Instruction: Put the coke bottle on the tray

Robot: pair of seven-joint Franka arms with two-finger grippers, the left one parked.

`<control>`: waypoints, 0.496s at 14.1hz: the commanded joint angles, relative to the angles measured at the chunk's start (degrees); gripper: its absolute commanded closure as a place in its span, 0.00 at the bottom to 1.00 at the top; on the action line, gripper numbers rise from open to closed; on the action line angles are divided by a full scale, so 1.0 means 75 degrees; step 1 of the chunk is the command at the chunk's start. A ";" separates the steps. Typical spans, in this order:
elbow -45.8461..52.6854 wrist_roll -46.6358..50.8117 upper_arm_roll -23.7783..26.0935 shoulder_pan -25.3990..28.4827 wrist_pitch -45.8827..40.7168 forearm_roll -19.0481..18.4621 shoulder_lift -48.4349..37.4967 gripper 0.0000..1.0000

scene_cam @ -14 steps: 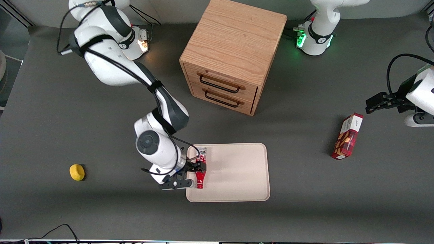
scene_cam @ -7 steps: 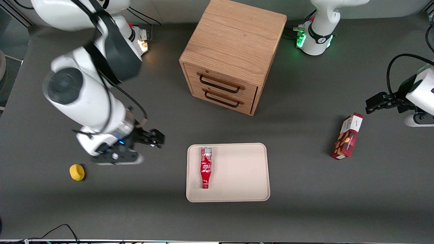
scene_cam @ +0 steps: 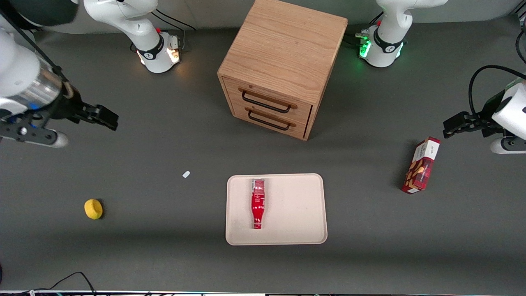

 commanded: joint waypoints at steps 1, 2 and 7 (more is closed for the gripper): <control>-0.2670 -0.0090 -0.0574 0.0052 0.1196 0.0389 -0.1622 0.00; -0.3272 -0.0148 -0.0600 0.0052 0.1515 0.0390 -0.1964 0.00; -0.4625 -0.0196 -0.0893 0.0052 0.2209 0.0390 -0.2647 0.00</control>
